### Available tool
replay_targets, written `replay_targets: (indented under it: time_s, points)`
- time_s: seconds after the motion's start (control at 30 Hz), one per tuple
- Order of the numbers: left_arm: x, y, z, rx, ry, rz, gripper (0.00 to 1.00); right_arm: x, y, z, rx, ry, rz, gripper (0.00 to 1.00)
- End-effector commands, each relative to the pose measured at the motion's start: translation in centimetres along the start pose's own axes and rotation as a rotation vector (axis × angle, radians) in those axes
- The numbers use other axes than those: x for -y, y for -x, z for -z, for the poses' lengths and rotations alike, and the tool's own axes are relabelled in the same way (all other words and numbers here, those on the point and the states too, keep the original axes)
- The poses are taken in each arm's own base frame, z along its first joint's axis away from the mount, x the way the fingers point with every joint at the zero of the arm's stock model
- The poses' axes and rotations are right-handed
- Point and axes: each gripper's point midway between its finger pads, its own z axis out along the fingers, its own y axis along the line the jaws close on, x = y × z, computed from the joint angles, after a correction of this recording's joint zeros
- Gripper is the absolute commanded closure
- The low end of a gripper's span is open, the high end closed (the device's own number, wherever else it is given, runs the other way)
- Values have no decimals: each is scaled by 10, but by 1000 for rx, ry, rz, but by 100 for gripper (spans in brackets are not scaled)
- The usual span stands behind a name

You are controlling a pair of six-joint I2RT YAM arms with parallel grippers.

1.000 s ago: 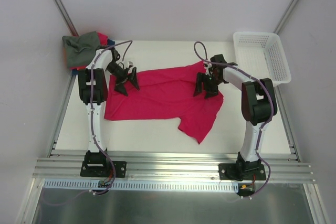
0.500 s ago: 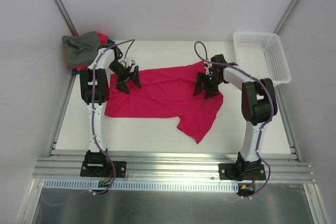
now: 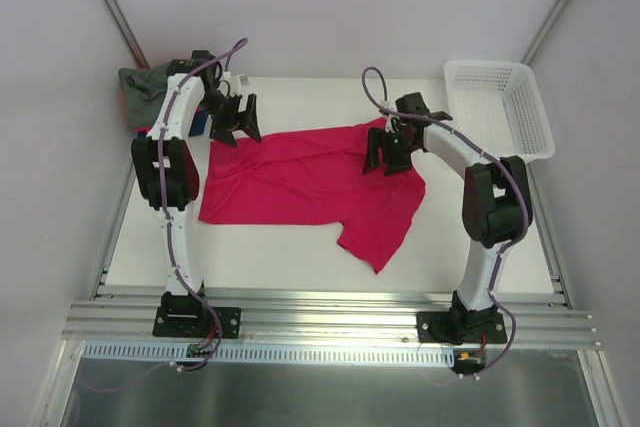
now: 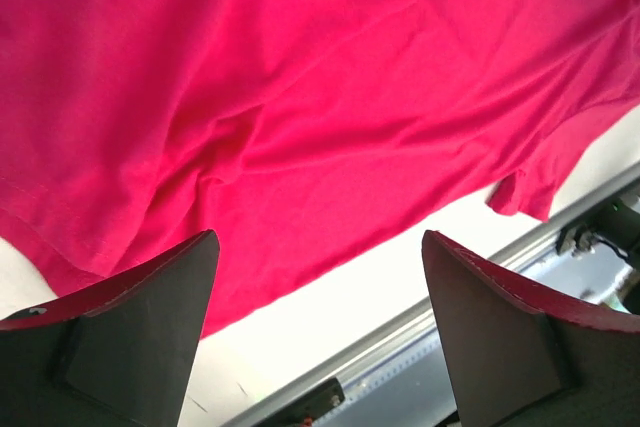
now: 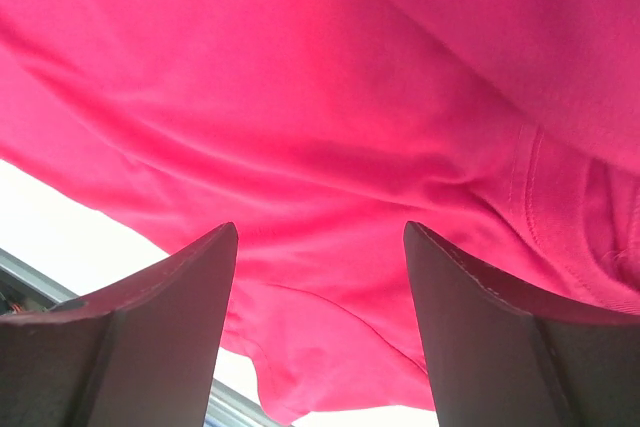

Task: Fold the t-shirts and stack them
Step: Fold the flattened tshirt in 1/3 of the way

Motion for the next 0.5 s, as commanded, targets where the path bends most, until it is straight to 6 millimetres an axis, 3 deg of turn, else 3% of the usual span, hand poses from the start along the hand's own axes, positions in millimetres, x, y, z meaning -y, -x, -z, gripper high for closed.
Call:
replay_targets:
  time_s: [0.0, 0.23, 0.4, 0.43, 0.47]
  points:
    - [-5, 8, 4, 24, 52, -30, 16, -14, 27, 24, 92, 12, 52, 28]
    - [-31, 13, -24, -12, 70, 28, 17, -14, 52, 8, 132, 32, 38, 29]
    - [-53, 28, -39, 14, 136, 35, 18, -1, 90, -7, 209, -15, 46, 29]
    - [-56, 31, -42, 18, 139, 33, 18, -1, 107, -5, 244, -23, 56, 30]
    - [-59, 35, -45, 22, 144, 30, 18, 8, 109, -16, 231, -43, 49, 30]
